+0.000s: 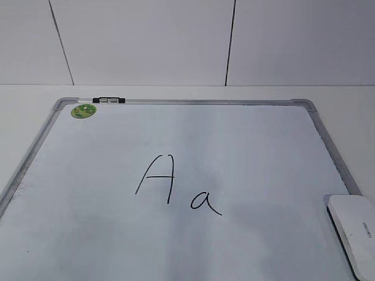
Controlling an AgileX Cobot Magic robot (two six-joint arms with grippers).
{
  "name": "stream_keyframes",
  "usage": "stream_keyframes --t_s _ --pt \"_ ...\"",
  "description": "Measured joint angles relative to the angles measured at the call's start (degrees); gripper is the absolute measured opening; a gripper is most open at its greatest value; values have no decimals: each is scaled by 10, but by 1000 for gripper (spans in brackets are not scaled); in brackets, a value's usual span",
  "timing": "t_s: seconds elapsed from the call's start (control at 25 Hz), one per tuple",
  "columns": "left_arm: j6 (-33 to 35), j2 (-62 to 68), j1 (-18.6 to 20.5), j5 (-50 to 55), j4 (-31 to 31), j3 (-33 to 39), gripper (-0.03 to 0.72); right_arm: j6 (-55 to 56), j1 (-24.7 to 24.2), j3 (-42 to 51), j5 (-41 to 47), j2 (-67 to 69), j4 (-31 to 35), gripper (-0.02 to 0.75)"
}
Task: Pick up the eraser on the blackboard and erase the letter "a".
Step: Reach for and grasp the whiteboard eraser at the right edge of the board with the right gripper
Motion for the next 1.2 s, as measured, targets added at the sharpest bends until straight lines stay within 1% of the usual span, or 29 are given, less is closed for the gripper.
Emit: stream_keyframes --t_s 0.32,0.56,0.8,1.2 --pt "0 0 0 -1 0 0 235 0 20 -2 -1 13 0 540" --pt "0 0 0 -1 0 0 235 0 23 -10 -5 89 17 540" --pt "0 0 0 -1 0 0 235 0 23 -29 -28 144 24 540" --pt "0 0 0 -1 0 0 235 1 23 -99 -55 287 24 540"
